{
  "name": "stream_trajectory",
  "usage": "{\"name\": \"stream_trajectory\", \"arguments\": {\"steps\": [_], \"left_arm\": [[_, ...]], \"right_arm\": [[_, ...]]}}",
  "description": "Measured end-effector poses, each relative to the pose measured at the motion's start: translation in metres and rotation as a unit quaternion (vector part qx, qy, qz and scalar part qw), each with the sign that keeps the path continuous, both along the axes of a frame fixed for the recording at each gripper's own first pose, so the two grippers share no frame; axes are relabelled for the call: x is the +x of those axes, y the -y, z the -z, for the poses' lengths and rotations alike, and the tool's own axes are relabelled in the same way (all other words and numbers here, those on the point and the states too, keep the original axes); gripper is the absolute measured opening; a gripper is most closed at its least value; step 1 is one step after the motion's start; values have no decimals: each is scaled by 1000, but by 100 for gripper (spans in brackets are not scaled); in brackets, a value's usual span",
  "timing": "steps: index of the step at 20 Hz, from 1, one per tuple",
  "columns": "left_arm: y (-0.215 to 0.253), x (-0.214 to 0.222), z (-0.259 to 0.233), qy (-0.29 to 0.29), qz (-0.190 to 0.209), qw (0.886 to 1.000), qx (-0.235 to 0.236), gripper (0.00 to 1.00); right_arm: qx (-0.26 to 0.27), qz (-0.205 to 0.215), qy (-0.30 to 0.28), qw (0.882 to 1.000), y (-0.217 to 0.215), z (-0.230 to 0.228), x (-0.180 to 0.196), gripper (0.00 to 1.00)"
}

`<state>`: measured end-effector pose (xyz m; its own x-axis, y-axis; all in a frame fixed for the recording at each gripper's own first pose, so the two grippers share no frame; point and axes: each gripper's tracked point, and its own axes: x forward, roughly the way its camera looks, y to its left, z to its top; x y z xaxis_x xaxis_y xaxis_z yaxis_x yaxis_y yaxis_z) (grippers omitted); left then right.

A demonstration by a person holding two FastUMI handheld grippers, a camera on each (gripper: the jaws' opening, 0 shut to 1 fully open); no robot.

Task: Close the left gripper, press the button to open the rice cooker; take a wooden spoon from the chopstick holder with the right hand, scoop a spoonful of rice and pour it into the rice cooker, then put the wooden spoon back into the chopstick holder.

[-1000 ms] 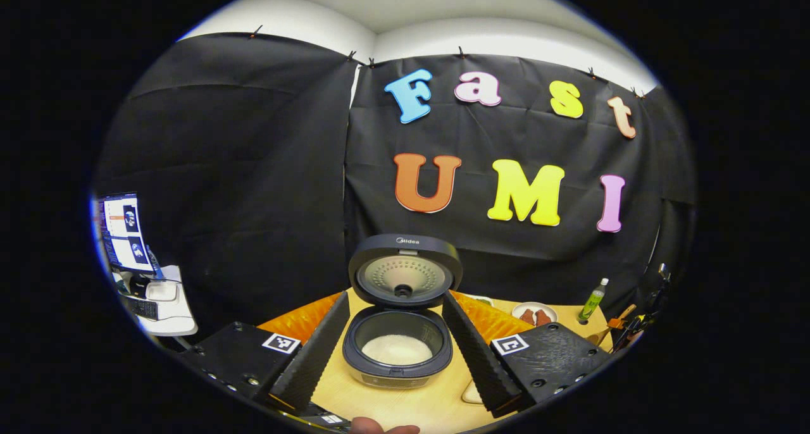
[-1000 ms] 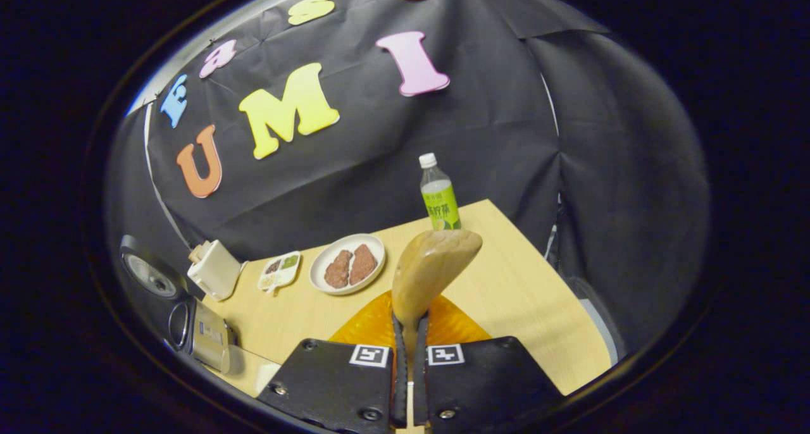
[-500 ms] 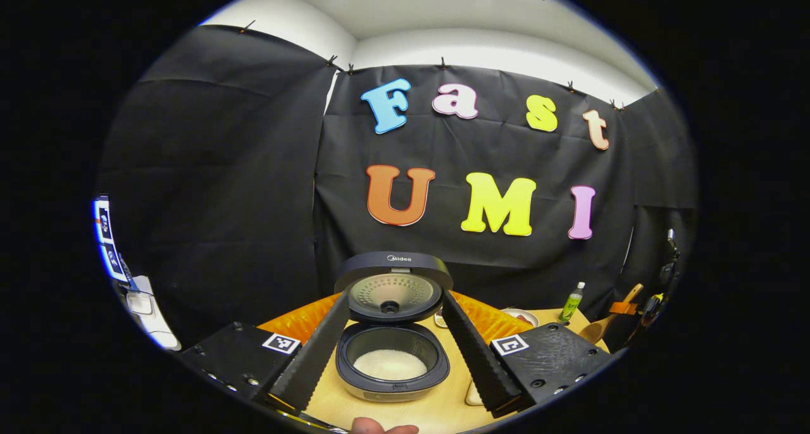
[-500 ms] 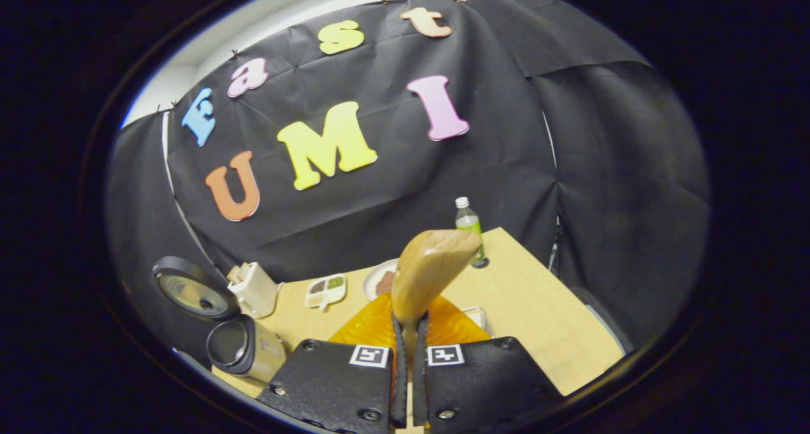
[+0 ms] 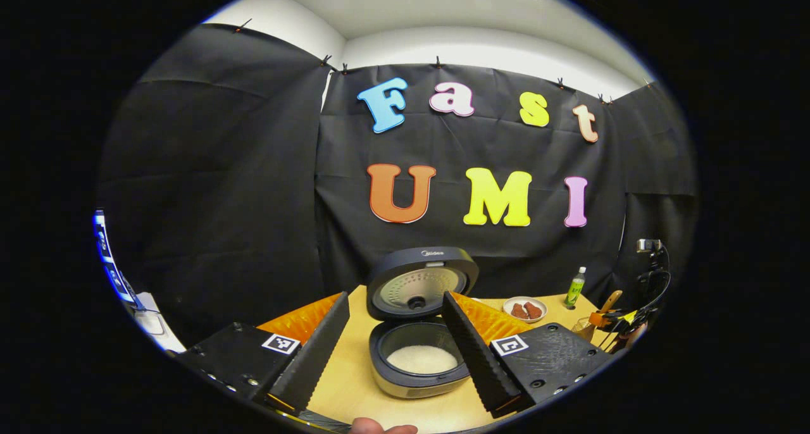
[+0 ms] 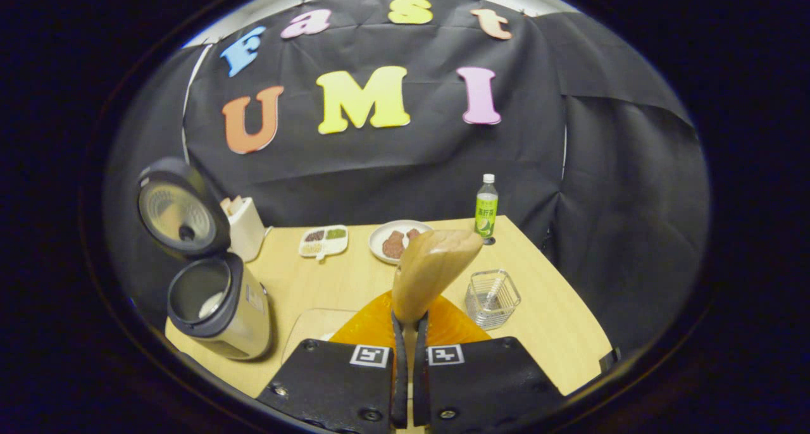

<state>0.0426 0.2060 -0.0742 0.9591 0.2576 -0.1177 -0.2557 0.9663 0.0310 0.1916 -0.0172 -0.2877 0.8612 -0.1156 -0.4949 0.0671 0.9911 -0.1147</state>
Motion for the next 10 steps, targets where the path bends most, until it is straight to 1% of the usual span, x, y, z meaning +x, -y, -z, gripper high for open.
{"name": "stream_trajectory", "arguments": {"steps": [3, 5, 7, 9, 10], "left_arm": [[-17, -17, 4, -8, -6, 1000, 0, 95], [-31, -26, 7, -13, -15, 1000, -1, 95], [-44, -37, 14, -26, -28, 999, -15, 95], [-54, -47, 17, -35, -34, 999, -18, 95], [-59, -50, 17, -37, -39, 998, -17, 95]], "right_arm": [[-70, -17, -16, 997, -13, 33, 0, 9], [-119, -25, -20, 992, -17, 50, 4, 9], [-164, -37, -20, 986, -20, 65, 8, 9], [-190, -46, -26, 980, -23, 80, 10, 9], [-188, -47, -33, 980, -24, 90, 8, 9]]}}
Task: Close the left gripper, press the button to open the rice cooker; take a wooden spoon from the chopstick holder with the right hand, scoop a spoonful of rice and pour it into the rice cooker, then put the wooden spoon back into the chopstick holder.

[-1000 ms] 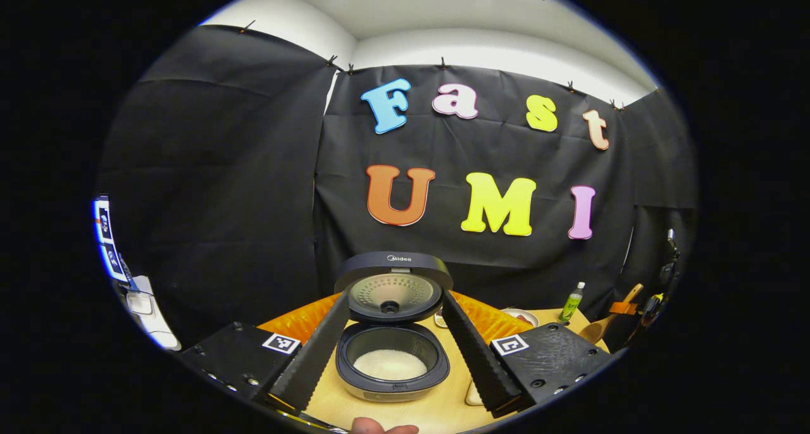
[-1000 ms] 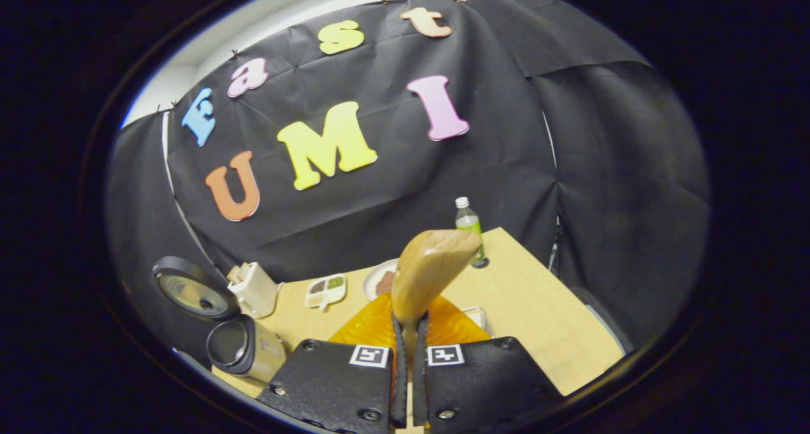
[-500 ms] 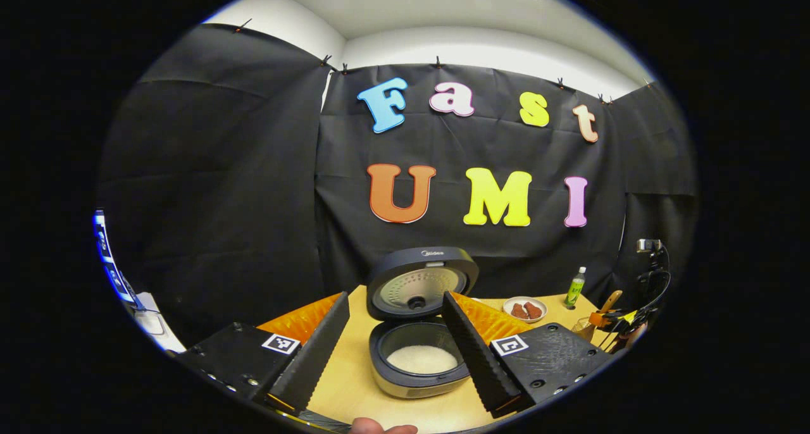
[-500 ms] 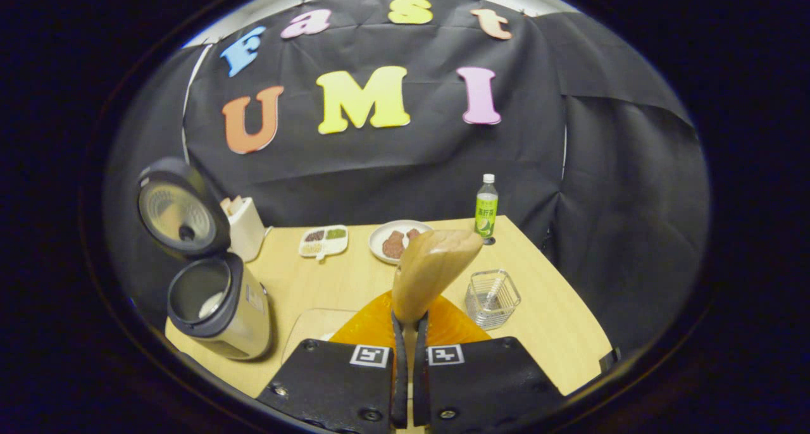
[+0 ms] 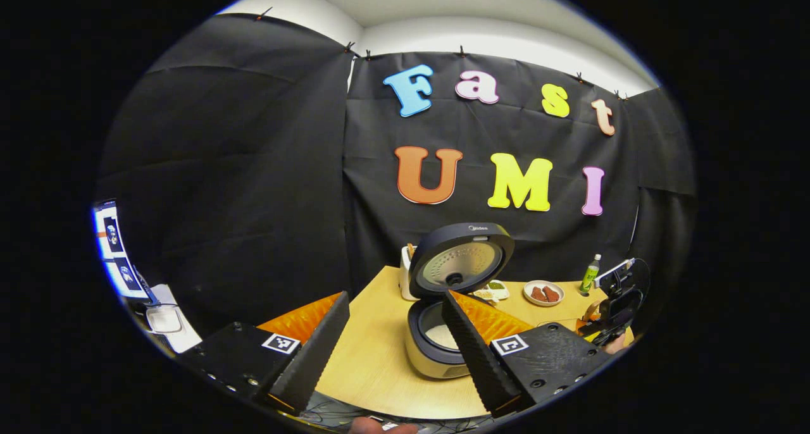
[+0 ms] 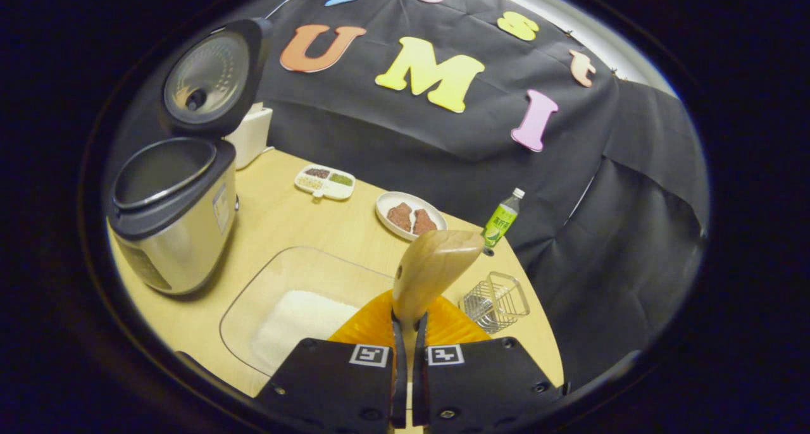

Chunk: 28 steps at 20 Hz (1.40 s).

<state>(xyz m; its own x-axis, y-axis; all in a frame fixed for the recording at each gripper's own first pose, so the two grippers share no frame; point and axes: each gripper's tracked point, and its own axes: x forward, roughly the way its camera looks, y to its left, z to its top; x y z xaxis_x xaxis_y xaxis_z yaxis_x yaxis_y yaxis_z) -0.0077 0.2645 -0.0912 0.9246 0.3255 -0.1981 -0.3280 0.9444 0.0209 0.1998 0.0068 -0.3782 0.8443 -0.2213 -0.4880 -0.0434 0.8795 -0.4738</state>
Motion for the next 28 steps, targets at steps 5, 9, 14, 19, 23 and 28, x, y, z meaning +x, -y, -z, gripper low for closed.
{"name": "stream_trajectory", "arguments": {"steps": [5, 9, 14, 19, 23, 28], "left_arm": [[-8, -17, 4, -10, -16, 1000, -3, 95], [-1, -22, 6, -17, -14, 1000, -16, 95], [7, -29, 7, -24, -19, 999, -14, 95], [32, -25, 7, -24, -5, 1000, -6, 95], [48, -17, 8, -27, 6, 1000, -2, 95], [68, -2, 5, -24, 13, 1000, -1, 95]], "right_arm": [[66, 18, -13, 998, -20, 18, -8, 9], [156, 52, -13, 986, -36, 20, -14, 8], [287, 79, -30, 954, -53, 22, -16, 8], [425, 101, -54, 898, -58, 17, -10, 8], [501, 132, -57, 854, -38, 18, -8, 9], [560, 154, -49, 812, -1, 10, -11, 9]]}}
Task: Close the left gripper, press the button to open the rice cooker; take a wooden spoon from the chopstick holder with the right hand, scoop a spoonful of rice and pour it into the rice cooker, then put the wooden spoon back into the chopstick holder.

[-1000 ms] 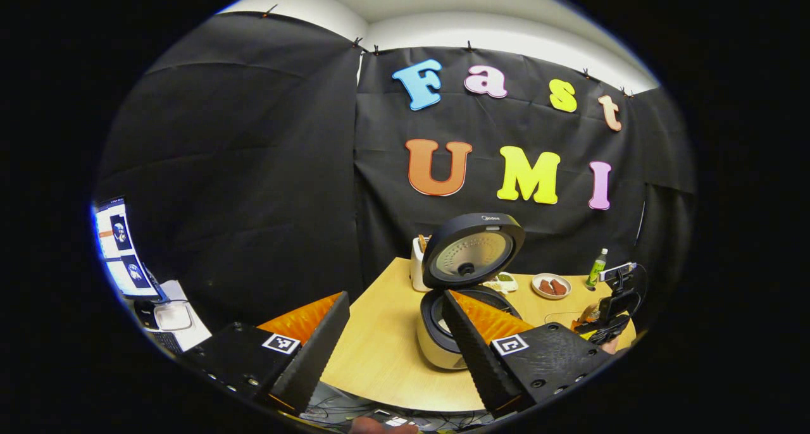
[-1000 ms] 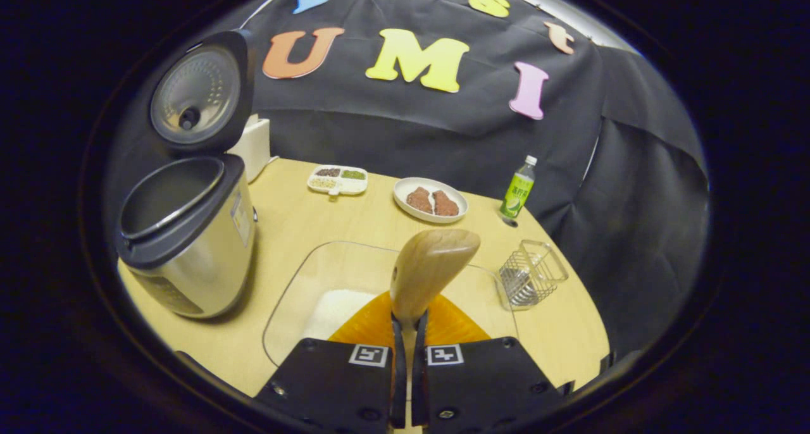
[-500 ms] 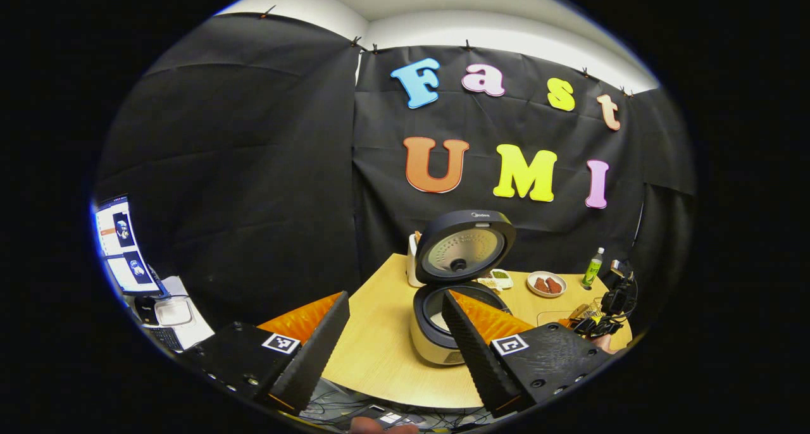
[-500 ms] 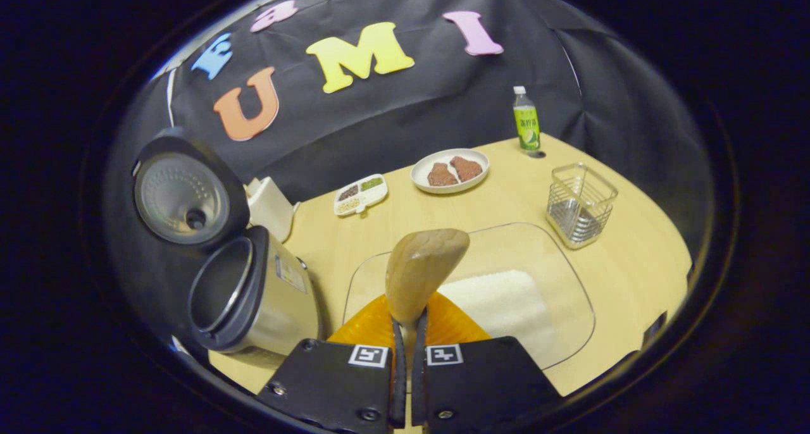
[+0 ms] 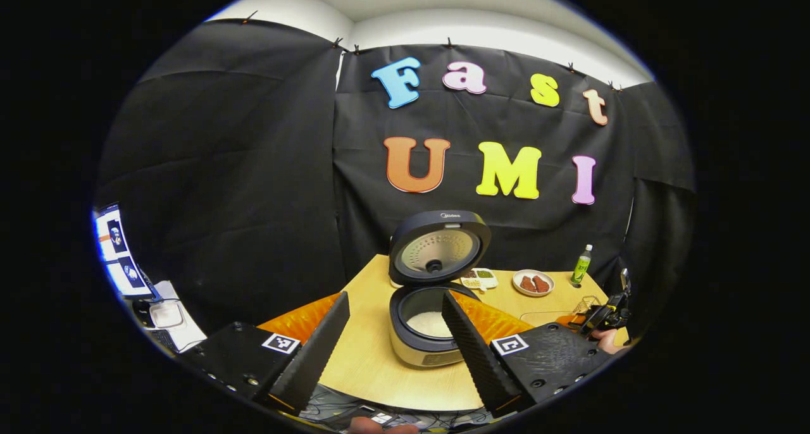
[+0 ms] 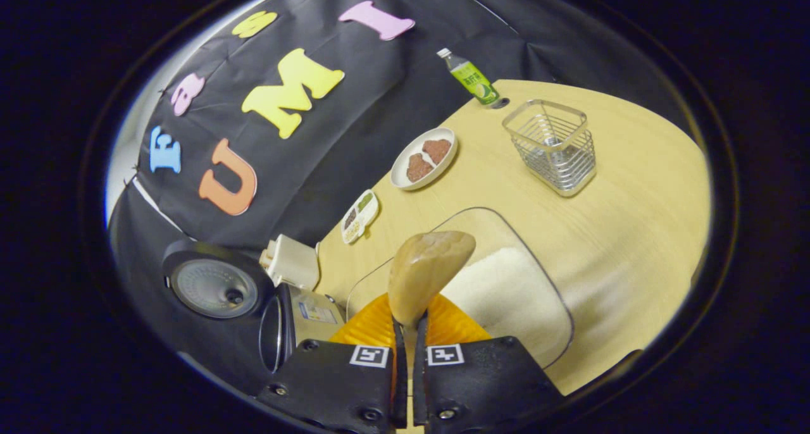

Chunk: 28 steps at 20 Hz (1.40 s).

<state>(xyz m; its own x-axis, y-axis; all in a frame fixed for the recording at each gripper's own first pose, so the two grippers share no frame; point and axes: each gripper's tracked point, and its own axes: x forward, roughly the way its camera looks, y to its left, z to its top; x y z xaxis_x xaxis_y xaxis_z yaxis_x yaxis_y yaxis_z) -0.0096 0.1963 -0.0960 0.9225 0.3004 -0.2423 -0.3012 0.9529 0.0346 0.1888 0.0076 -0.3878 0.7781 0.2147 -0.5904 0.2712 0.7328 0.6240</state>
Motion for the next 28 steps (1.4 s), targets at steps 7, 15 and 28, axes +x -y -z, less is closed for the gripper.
{"name": "stream_trajectory", "arguments": {"steps": [7, 15, 28], "left_arm": [[39, 24, -4, 9, 23, 1000, -2, 95], [36, 23, -4, 20, -5, 1000, -2, 95], [0, -40, -2, 21, -64, 998, 18, 95]], "right_arm": [[42, 24, 28, 998, 49, -46, 9, 9], [116, 0, 65, 991, 32, -137, 33, 8], [93, -188, 95, 973, -193, -202, 75, 8]]}}
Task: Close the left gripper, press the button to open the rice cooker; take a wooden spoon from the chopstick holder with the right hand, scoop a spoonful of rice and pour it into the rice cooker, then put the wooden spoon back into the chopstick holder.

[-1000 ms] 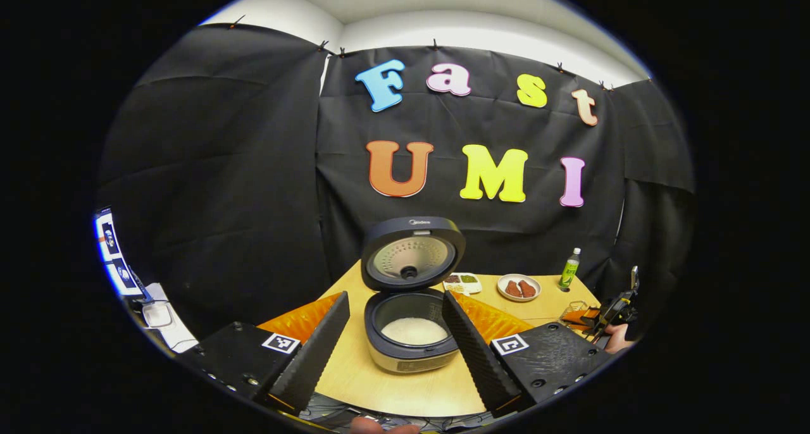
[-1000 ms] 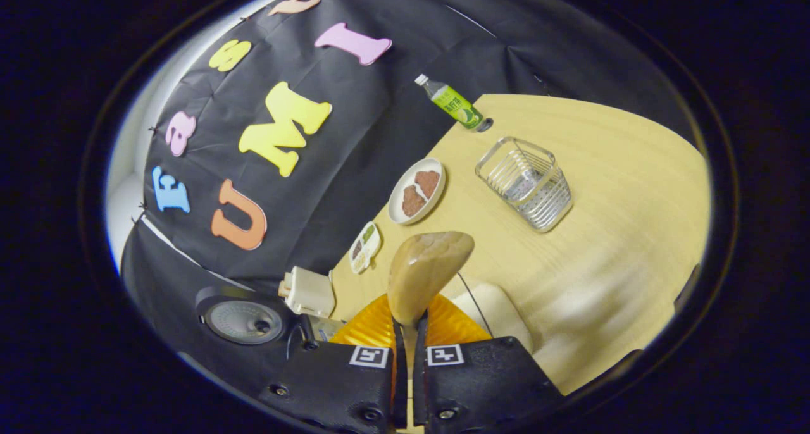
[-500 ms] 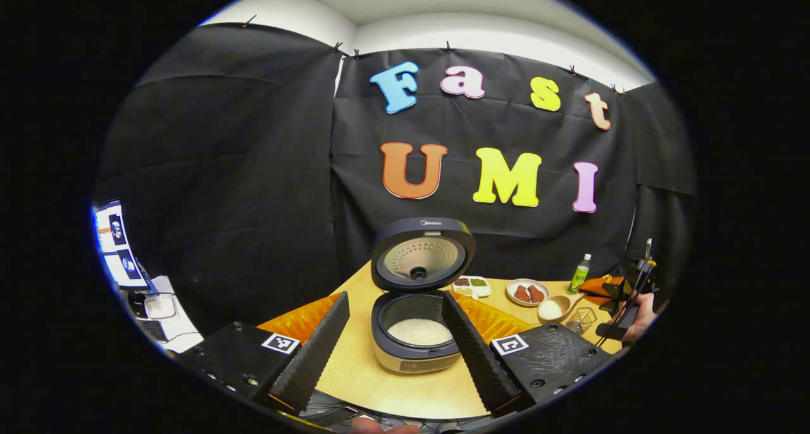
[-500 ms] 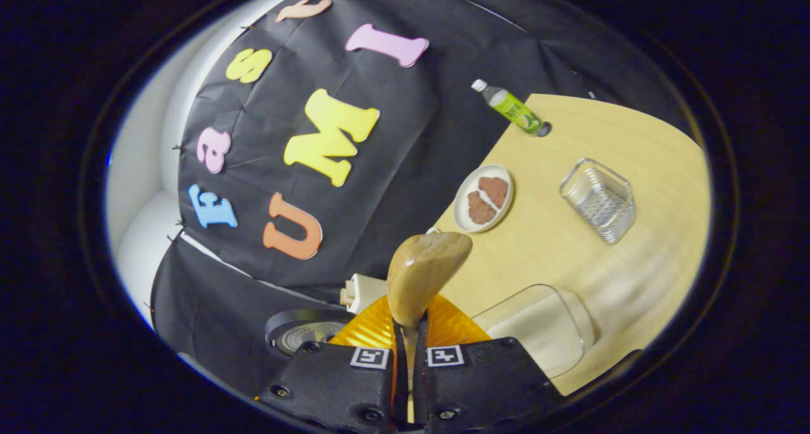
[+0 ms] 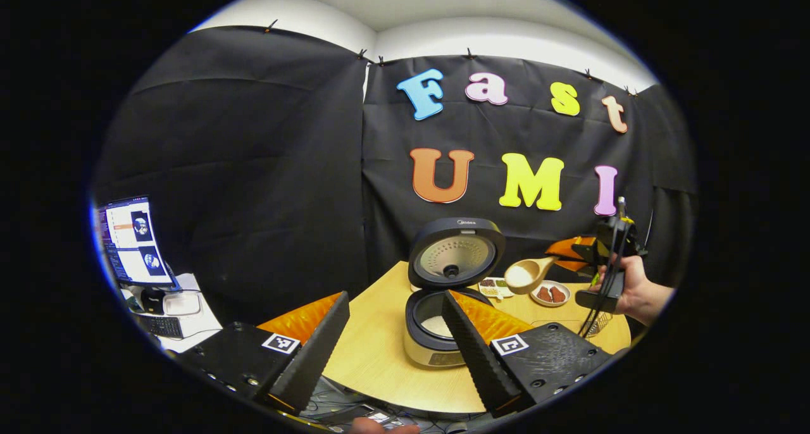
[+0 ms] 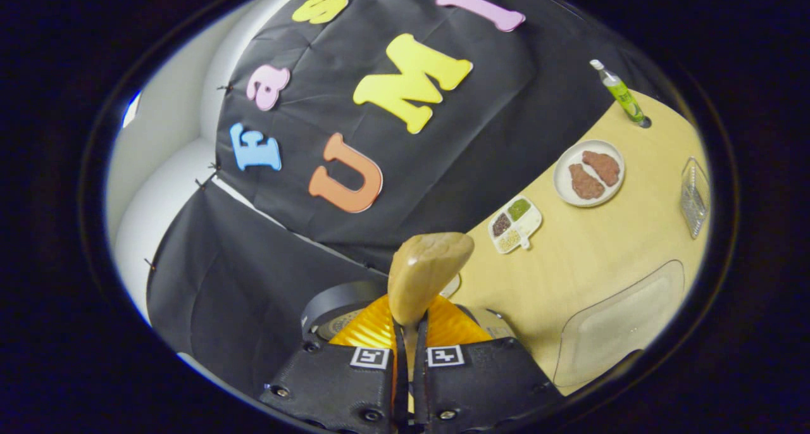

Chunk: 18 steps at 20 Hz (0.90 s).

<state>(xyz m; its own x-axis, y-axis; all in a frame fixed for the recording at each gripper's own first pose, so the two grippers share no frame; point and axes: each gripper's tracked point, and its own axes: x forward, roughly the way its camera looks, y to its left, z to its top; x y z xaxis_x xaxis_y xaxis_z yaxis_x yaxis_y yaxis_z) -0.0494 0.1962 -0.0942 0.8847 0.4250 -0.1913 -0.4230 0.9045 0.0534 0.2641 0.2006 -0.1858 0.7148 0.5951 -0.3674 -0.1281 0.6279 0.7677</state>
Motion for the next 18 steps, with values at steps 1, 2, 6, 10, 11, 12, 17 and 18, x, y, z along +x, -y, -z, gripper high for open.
{"name": "stream_trajectory", "arguments": {"steps": [1, 2, 6, 10, 11, 12, 17, 18], "left_arm": [[-4, -7, 3, -8, -1, 1000, 6, 95], [-9, -13, 3, -10, -3, 1000, 8, 94], [-19, -27, 5, -13, -13, 1000, 8, 94], [-22, -32, 6, -6, -20, 1000, -11, 94], [-20, -29, 6, -2, -17, 1000, -20, 95], [-19, -27, 5, 3, -15, 1000, -26, 95], [-22, -26, 4, 10, 3, 1000, -16, 95], [-22, -27, 3, 12, 5, 1000, -15, 95]], "right_arm": [[-16, -7, 3, 1000, -11, 7, 0, 8], [-32, -13, 7, 999, -21, 12, 0, 8], [-94, -20, 28, 995, -46, 31, 1, 9], [-135, -18, 41, 990, -57, 45, -1, 9], [-149, -20, 50, 987, -60, 47, -1, 9], [-163, -24, 61, 985, -64, 46, -2, 9], [-219, -42, 109, 969, -79, 46, -9, 8], [-229, -43, 118, 965, -81, 44, -10, 9]]}}
